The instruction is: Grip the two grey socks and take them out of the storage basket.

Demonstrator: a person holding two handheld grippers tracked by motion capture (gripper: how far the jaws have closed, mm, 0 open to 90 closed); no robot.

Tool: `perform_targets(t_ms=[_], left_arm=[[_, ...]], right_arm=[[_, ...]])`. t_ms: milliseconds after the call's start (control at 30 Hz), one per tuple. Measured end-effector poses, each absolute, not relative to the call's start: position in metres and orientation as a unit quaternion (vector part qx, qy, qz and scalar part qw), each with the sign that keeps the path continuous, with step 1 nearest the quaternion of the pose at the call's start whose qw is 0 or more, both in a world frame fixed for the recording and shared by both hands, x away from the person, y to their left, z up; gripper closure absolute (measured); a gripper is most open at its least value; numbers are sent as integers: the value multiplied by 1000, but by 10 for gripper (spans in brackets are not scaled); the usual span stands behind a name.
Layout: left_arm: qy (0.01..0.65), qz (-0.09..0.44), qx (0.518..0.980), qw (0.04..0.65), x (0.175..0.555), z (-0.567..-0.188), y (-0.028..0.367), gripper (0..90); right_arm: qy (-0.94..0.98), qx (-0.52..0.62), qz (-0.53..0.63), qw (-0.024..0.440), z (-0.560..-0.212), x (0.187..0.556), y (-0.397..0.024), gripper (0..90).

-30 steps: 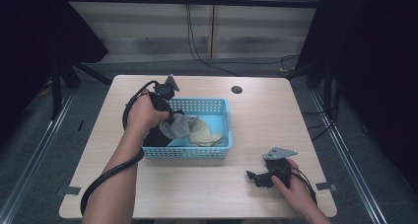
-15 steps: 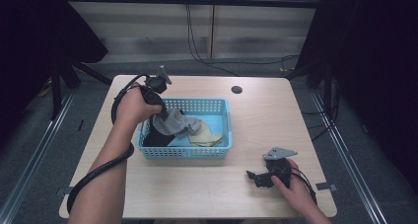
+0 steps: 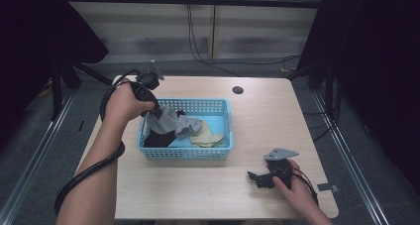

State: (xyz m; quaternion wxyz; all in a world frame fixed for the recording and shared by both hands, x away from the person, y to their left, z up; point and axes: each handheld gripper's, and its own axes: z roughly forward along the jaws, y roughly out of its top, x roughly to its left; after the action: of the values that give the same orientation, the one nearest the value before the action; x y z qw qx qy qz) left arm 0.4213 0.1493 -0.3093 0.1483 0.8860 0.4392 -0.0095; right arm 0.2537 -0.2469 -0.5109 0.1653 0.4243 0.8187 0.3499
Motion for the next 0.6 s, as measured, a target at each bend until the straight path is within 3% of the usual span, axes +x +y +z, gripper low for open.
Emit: perform_targets(t_ms=[600], left_arm=[[459,-4,877,144,412,-290,175,781]], right_arm=[[819,423,350,166,-511,254,-247,94]])
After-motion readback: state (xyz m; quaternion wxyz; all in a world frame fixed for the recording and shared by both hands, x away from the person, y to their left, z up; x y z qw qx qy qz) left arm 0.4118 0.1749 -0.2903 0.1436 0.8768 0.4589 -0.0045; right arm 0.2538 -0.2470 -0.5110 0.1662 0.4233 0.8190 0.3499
